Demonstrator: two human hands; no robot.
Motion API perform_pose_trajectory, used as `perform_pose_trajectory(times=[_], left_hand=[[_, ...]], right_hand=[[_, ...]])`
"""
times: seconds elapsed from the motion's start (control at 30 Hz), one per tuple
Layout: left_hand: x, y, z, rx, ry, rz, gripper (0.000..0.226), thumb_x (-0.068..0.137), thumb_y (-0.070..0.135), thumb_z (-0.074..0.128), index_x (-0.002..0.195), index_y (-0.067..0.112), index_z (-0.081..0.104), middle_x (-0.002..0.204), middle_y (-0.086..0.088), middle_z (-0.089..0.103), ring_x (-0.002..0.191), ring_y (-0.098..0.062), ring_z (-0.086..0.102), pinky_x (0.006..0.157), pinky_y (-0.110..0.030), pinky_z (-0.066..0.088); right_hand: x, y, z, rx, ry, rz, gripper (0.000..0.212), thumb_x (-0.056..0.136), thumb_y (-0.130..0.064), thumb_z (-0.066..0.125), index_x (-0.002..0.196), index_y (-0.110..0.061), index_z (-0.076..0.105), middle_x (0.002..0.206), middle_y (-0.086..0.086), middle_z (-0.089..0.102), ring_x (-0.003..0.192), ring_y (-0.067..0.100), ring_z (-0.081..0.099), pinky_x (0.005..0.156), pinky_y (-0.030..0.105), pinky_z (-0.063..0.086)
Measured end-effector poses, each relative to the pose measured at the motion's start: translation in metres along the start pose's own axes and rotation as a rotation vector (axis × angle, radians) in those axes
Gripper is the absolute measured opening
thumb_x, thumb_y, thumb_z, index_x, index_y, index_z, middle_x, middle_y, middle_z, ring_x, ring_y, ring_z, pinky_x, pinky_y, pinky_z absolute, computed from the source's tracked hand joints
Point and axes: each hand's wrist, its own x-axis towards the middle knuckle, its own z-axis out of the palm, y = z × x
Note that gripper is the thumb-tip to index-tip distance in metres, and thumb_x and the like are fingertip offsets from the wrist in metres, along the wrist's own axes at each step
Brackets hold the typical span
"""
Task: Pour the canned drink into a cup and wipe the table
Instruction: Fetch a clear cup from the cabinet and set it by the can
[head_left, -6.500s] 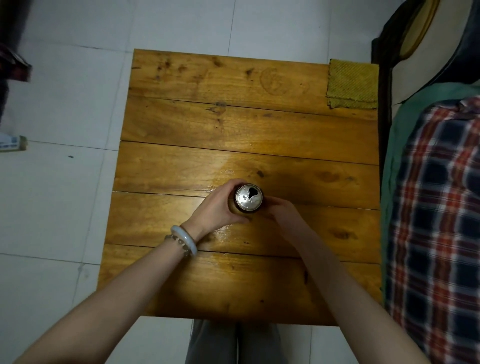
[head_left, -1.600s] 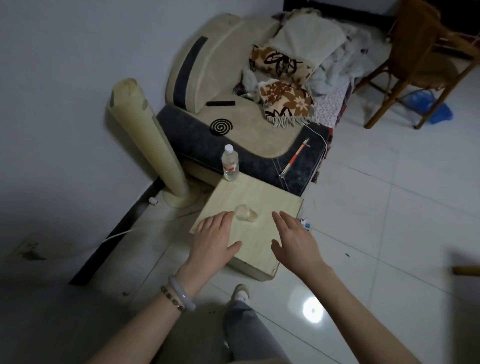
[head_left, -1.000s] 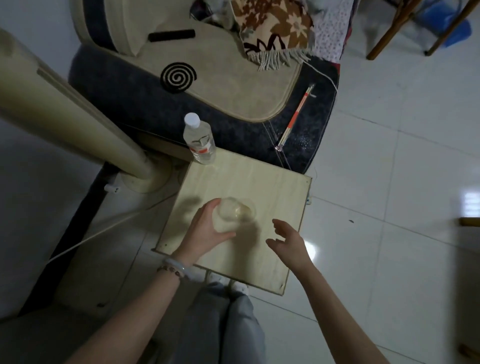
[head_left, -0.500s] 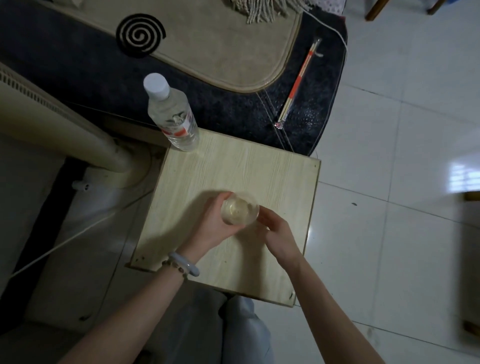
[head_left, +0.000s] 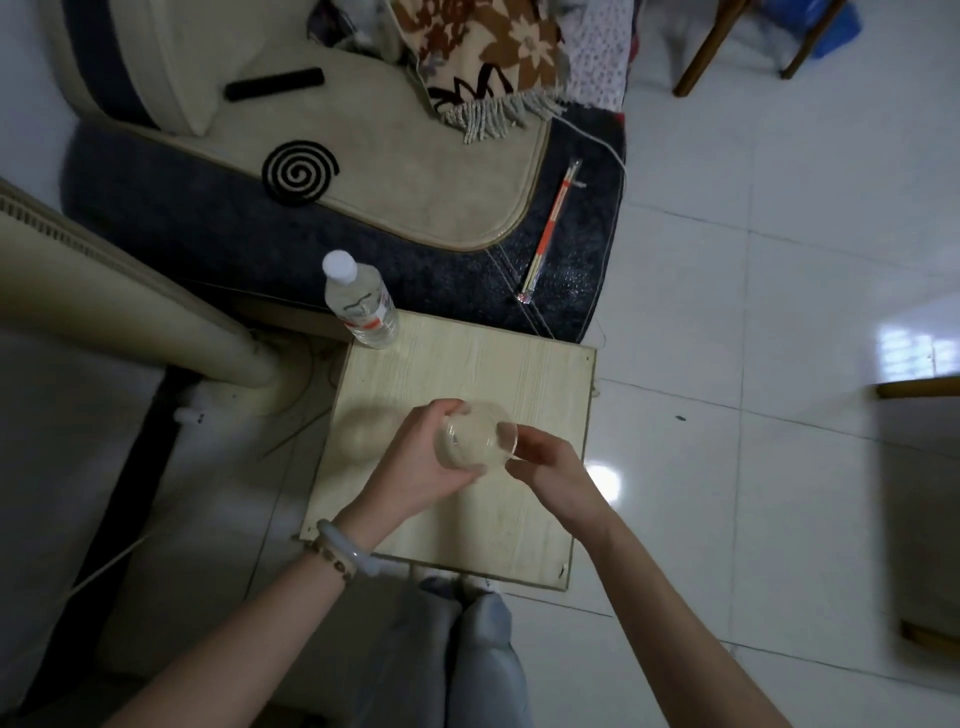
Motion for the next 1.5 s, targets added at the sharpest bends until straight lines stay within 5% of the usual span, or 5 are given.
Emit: perform_pose_trajectory(times=[0.33,0.5,0.67,1.3,1.5], left_hand=[[-0.062,0.159,-0.081,0.017,-0.06,0.199,0.065,0.06,0.046,0.081,0.116,0.04,0.05,0.117,0.029,0.055,0.112,0.013,0.047,0.089,-0.005,0.035],[-0.089,0.227,-0.093,0.032,-0.127,0.32,0.06,0.064,0.038,0.084,0.116,0.034,0.054,0.115,0.023,0.059,0.112,0.005,0.051,0.093,-0.017,0.04],[-0.107,0.276,-0.075,0.047,-0.216,0.418,0.061,0.062,0.036,0.085,0.116,0.037,0.055,0.111,0.027,0.06,0.108,0.014,0.05,0.084,0.001,0.033],[-0.248,0.427,0.207,0.015,-0.638,0.739,0.061,0.055,0.049,0.083,0.109,0.043,0.056,0.109,0.025,0.063,0.108,0.001,0.059,0.092,-0.02,0.044],[-0.302,0.467,0.313,0.023,-0.747,0.816,0.059,0.056,0.05,0.082,0.108,0.047,0.054,0.11,0.025,0.063,0.108,0.0,0.059,0.092,-0.022,0.045]], right_hand=[[-0.138,-0.104,-0.023,0.028,-0.032,-0.158,0.053,0.084,0.014,0.046,0.122,-0.021,0.056,0.121,-0.009,0.062,0.115,-0.001,0.054,0.095,0.019,0.044],[-0.21,-0.13,-0.04,0.037,0.048,-0.232,0.051,0.085,0.014,0.044,0.125,-0.015,0.056,0.125,-0.007,0.06,0.12,0.001,0.051,0.101,0.02,0.042],[-0.273,-0.133,-0.06,0.064,0.174,-0.267,0.049,0.085,0.013,0.046,0.126,-0.012,0.056,0.126,-0.003,0.06,0.119,0.005,0.053,0.101,0.022,0.043],[-0.556,0.038,-0.203,0.172,0.602,-0.259,0.049,0.086,0.01,0.047,0.13,-0.011,0.051,0.132,0.0,0.056,0.123,0.008,0.049,0.105,0.033,0.04],[-0.637,0.107,-0.254,0.234,0.725,-0.247,0.049,0.086,0.007,0.05,0.13,-0.014,0.051,0.13,-0.004,0.057,0.119,0.002,0.051,0.095,0.017,0.045]])
